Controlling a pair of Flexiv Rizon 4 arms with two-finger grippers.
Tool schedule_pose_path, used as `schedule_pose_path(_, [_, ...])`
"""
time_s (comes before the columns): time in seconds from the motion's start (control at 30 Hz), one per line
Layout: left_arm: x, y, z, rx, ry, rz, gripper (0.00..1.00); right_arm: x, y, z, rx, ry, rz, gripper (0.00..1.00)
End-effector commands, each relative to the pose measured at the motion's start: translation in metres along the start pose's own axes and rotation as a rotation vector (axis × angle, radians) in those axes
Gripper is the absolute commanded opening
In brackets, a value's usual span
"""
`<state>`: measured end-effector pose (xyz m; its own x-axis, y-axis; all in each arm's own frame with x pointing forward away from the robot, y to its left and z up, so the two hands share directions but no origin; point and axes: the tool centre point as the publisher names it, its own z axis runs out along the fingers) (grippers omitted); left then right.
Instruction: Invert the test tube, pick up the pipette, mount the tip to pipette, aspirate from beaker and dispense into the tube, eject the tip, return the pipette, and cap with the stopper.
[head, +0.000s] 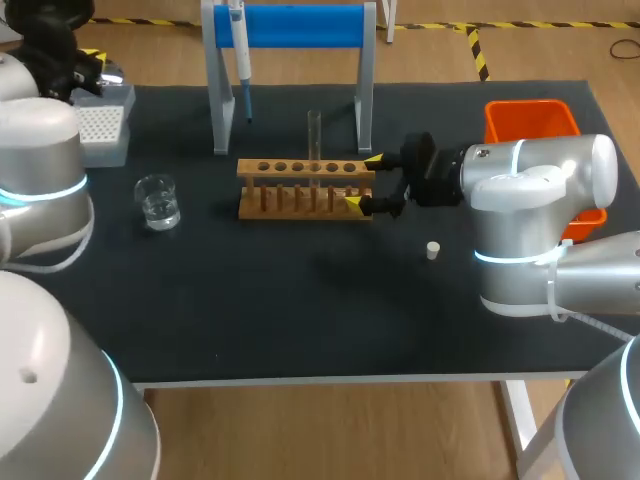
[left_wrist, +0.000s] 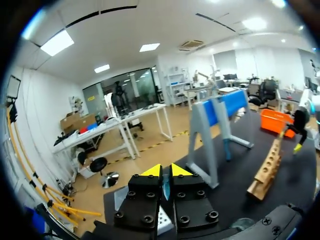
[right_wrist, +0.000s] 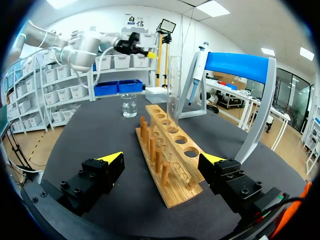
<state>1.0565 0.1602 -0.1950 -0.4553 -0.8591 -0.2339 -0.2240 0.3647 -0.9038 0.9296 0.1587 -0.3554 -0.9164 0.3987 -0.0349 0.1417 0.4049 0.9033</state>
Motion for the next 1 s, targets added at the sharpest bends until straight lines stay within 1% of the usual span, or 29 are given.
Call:
schedule_pose_path(0.03, [0.023, -0.012, -0.102, -0.055, 0.186, 0.028, 0.00, 0.000, 0.000, -0.001, 0.001, 0.002, 0.000, 1.00])
schedule_pose_path(0.1, [0.039, -0.017, -0.124, -0.046, 0.291, 0.050, 0.00, 0.000, 0.000, -0.001, 0.001, 0.002, 0.000, 1.00])
schedule_pose_path(0.83, [0.039, -0.017, -0.124, -0.046, 0.291, 0.050, 0.00, 0.000, 0.000, -0.001, 0.001, 0.002, 0.000, 1.00])
schedule_pose_path(0.9, [0.057, -0.025, -0.131, -0.053, 0.338, 0.089, 0.00, 0.000, 0.000, -0.001, 0.001, 0.002, 0.000, 1.00])
schedule_pose_path(1.0, [0.087, -0.039, -0.143, -0.038, 0.407, 0.111, 0.00, 0.000, 0.000, -0.001, 0.001, 0.002, 0.000, 1.00])
